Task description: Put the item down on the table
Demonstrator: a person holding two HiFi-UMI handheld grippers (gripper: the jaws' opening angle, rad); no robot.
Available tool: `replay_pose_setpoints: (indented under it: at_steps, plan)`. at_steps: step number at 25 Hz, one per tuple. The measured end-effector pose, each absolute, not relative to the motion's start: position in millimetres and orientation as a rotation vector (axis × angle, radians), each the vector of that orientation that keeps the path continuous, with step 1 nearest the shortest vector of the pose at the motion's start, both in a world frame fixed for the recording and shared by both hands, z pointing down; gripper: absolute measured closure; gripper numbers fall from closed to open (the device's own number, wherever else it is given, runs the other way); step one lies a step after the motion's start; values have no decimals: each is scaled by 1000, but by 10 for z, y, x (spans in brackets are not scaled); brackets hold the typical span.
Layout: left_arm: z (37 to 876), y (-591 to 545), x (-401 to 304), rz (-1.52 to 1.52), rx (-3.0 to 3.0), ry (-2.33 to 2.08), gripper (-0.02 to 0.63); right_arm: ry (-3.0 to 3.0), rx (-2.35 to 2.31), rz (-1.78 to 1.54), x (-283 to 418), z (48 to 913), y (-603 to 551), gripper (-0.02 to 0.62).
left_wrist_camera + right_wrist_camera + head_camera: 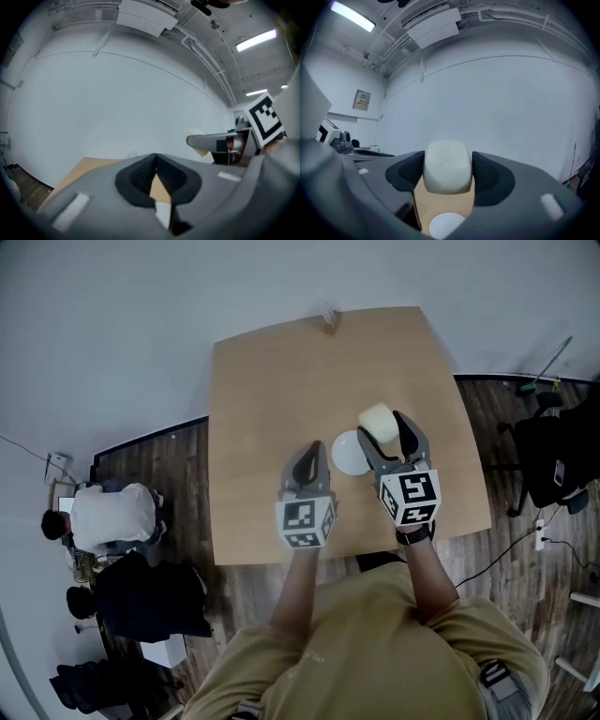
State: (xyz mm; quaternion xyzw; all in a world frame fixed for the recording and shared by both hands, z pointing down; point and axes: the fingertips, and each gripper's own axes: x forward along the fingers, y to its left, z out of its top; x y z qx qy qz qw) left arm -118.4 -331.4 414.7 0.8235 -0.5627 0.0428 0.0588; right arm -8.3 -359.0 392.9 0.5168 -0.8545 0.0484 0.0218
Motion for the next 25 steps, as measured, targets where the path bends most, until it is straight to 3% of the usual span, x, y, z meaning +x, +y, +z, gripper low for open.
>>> replay_pose_setpoints:
  at_steps: [14, 25]
  plan:
    - [5069, -4104, -1294, 254, 2347, -1665, 604, -2558, 1433, 348, -256, 5025, -4484, 276]
    - [6039, -4210, -1259, 391, 2214, -1562, 604, -2387, 1239, 561, -446, 6486, -4483, 276]
